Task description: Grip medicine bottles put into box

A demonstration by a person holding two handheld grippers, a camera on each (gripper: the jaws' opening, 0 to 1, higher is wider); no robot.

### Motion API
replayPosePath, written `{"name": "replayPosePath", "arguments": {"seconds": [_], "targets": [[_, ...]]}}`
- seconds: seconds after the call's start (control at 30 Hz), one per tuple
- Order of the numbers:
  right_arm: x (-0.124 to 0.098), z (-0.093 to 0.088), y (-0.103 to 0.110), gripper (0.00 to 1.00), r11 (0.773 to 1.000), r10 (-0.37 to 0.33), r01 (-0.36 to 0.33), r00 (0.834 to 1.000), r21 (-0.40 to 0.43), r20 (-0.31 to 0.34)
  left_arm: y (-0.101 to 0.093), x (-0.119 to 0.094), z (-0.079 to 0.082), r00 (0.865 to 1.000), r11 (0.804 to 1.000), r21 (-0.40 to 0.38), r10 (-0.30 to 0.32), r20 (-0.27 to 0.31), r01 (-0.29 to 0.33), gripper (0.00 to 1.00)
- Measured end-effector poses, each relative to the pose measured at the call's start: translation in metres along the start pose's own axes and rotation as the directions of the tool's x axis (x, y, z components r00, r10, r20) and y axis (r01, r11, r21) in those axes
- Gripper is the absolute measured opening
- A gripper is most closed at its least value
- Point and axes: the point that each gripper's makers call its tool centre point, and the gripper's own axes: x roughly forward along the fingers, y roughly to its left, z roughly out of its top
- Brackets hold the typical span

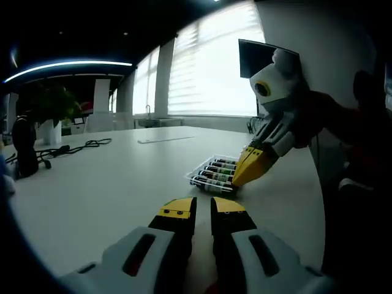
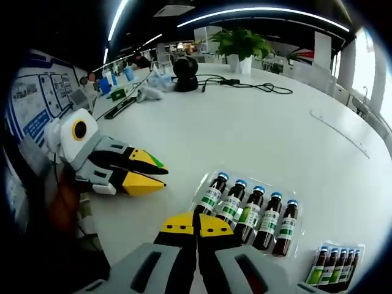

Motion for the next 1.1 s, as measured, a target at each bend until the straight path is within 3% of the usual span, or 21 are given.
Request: {"name": "replayPosePath", "arguments": {"seconds": [0.23, 0.37, 0.53, 0.7, 1.1], "targets": [[0.000, 0.001, -0.002, 0.00, 1.000, -0.019, 0.018, 0.999, 0.022, 0.028, 0.000, 0.000, 0.000, 1.000, 1.000, 0.001, 0.000, 0.000, 0.000, 0.04], [-0.006, 0.004, -0.006, 0.00, 0.997, -0.027, 0.020, 0.995, 0.071, 0.099, 0.000, 0.000, 0.000, 1.000, 1.000, 0.000, -0.001, 0.000, 0.001, 0.04], [-0.012, 0.001, -0.009, 0.00, 0.996, -0.027, 0.014, 0.989, 0.086, 0.145, -0.002, -0.002, 0.004, 1.000, 1.000, -0.017, -0.018, 0.022, 0.019, 0.04], [-0.018, 0.001, -0.011, 0.00, 0.995, -0.030, 0.009, 0.976, 0.095, 0.218, -0.002, -0.001, 0.003, 1.000, 1.000, -0.019, -0.017, 0.020, 0.017, 0.04], [-0.045, 0.001, -0.023, 0.00, 0.997, -0.069, 0.052, 0.943, 0.060, 0.326, -0.002, 0.000, 0.002, 1.000, 1.000, -0.010, -0.017, 0.014, 0.017, 0.04]]}}
